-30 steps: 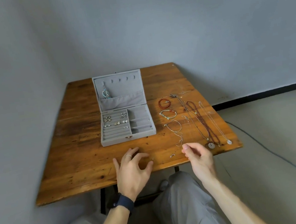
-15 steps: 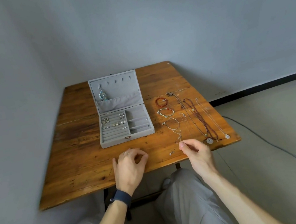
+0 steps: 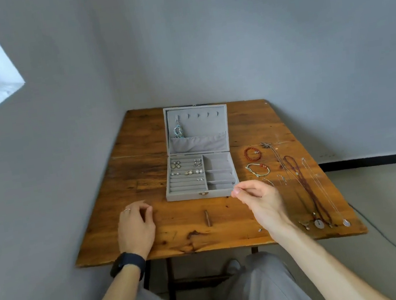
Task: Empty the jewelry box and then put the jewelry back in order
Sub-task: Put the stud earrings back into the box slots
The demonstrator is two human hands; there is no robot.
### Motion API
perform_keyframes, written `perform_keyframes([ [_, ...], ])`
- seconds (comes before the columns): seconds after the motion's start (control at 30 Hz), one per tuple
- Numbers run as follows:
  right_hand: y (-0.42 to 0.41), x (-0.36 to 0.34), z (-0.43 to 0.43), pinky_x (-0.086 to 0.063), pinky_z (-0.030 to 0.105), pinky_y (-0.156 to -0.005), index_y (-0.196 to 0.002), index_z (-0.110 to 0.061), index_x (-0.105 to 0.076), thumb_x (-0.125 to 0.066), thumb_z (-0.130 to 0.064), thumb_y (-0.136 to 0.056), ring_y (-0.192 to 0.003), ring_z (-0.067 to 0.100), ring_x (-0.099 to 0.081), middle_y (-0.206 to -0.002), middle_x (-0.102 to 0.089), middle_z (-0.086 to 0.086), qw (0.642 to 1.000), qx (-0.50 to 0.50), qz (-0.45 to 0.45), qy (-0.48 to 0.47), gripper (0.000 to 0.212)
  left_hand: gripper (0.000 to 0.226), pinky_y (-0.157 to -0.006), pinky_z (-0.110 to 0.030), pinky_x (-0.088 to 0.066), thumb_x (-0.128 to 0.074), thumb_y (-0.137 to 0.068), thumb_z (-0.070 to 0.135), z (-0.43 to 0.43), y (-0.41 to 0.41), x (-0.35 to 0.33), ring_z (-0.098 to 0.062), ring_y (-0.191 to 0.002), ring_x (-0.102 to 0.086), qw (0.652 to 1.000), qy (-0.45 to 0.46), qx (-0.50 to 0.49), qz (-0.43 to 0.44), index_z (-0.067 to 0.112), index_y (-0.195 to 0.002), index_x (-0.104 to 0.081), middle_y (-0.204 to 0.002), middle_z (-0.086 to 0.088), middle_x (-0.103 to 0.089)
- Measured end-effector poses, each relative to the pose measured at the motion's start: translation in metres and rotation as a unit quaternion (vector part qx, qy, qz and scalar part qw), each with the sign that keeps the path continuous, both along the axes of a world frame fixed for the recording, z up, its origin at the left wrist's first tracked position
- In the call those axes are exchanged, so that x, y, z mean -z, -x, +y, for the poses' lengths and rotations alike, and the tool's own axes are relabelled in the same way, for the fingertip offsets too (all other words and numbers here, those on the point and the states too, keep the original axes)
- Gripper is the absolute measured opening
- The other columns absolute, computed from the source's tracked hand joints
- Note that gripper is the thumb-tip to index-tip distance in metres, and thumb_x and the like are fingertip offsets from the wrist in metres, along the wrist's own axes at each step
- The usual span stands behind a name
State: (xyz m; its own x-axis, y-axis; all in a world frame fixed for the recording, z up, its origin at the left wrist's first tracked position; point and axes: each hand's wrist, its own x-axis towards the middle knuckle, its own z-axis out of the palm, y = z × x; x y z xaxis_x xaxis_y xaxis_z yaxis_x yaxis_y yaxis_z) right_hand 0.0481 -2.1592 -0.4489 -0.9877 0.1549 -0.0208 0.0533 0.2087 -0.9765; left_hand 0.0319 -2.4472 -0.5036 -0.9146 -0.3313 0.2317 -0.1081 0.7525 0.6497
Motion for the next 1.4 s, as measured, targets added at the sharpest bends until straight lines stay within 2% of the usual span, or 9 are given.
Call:
perform_keyframes([
  [0.1,0.025,-0.01,-0.019,-0.051,0.015,-0.077,-0.093,-0.028,-0.076,-0.076,-0.023,-0.088,-0.088,-0.002,-0.07,-0.089,-0.077,-0.014,0.999,-0.029,0.0,-0.016,0.006,0.008,-0.088,-0.036,-0.047,-0.06,-0.097,0.022,0.001,-0.001,0.007,-0.023,-0.103,-0.058,1.0,0.018,-0.007,0.007,0.017,-0.097,-0.066,-0.105,-0.003,-0.067],
  [0.33,0.079,-0.012,-0.061,-0.05,0.023,-0.088,-0.093,-0.036,-0.071,-0.066,-0.029,-0.095,-0.094,-0.003,-0.067,-0.089,-0.076,-0.02,0.98,-0.115,-0.01,-0.162,0.008,0.007,-0.088,-0.034,-0.048,-0.061,-0.097,0.021,0.002,-0.002,0.005,-0.019,-0.101,-0.057,1.0,0.01,-0.018,0.021,0.017,-0.098,-0.067,-0.103,0.0,-0.066],
  [0.53,0.11,-0.004,-0.091,-0.043,0.015,-0.068,-0.095,-0.039,-0.07,-0.065,-0.034,-0.095,-0.09,-0.003,-0.059,-0.093,-0.067,-0.021,0.94,-0.173,0.001,-0.294,0.007,0.006,-0.087,-0.032,-0.048,-0.062,-0.096,0.021,0.001,-0.001,0.008,-0.017,-0.1,-0.057,0.999,0.013,-0.018,0.035,0.019,-0.097,-0.067,-0.102,0.003,-0.066],
  [0.63,0.12,0.0,-0.105,-0.043,0.014,-0.069,-0.101,-0.035,-0.071,-0.064,-0.033,-0.097,-0.087,-0.005,-0.056,-0.092,-0.063,-0.024,0.92,-0.202,0.01,-0.335,0.009,0.003,-0.083,-0.032,-0.048,-0.065,-0.094,0.02,0.002,0.0,0.012,-0.017,-0.097,-0.058,0.999,0.015,-0.025,0.046,0.02,-0.094,-0.068,-0.1,0.003,-0.067],
  [0.77,0.13,0.007,-0.121,-0.045,0.024,-0.079,-0.108,-0.028,-0.073,-0.062,-0.034,-0.098,-0.094,0.006,-0.058,-0.1,-0.067,-0.014,0.893,-0.216,0.007,-0.395,0.016,0.002,-0.082,-0.031,-0.049,-0.066,-0.092,0.022,0.001,0.001,0.018,-0.014,-0.094,-0.057,0.998,0.025,-0.032,0.053,0.023,-0.092,-0.066,-0.097,0.006,-0.065],
  [0.87,0.136,0.007,-0.129,-0.053,0.03,-0.083,-0.1,-0.033,-0.071,-0.062,-0.036,-0.096,-0.094,0.013,-0.063,-0.099,-0.07,-0.012,0.884,-0.21,-0.011,-0.417,0.01,0.003,-0.08,-0.031,-0.05,-0.067,-0.091,0.023,0.0,0.002,0.02,-0.013,-0.092,-0.056,0.997,0.03,-0.037,0.062,0.025,-0.091,-0.065,-0.095,0.007,-0.064],
  [1.03,0.144,0.0,-0.138,-0.057,0.031,-0.079,-0.088,-0.036,-0.07,-0.067,-0.035,-0.09,-0.086,0.012,-0.067,-0.086,-0.07,-0.015,0.868,-0.22,-0.023,-0.444,0.003,0.004,-0.082,-0.031,-0.049,-0.067,-0.09,0.022,0.001,0.002,0.02,-0.013,-0.092,-0.055,0.996,0.031,-0.038,0.068,0.025,-0.091,-0.064,-0.095,0.008,-0.063],
  [1.23,0.141,0.005,-0.149,-0.058,0.031,-0.079,-0.079,-0.036,-0.066,-0.066,-0.024,-0.086,-0.088,0.014,-0.068,-0.085,-0.072,-0.011,0.879,-0.174,-0.021,-0.443,0.014,0.005,-0.081,-0.031,-0.049,-0.069,-0.089,0.022,0.0,0.001,0.021,-0.014,-0.092,-0.056,0.996,0.034,-0.039,0.072,0.024,-0.089,-0.065,-0.095,0.007,-0.063],
  [1.4,0.145,0.0,-0.151,-0.056,0.029,-0.08,-0.091,-0.035,-0.07,-0.069,-0.032,-0.084,-0.097,0.016,-0.066,-0.098,-0.073,-0.009,0.881,-0.162,-0.034,-0.442,0.008,0.004,-0.081,-0.031,-0.048,-0.07,-0.089,0.021,0.0,0.0,0.018,-0.015,-0.092,-0.057,0.996,0.037,-0.038,0.066,0.022,-0.09,-0.066,-0.097,0.006,-0.064],
])
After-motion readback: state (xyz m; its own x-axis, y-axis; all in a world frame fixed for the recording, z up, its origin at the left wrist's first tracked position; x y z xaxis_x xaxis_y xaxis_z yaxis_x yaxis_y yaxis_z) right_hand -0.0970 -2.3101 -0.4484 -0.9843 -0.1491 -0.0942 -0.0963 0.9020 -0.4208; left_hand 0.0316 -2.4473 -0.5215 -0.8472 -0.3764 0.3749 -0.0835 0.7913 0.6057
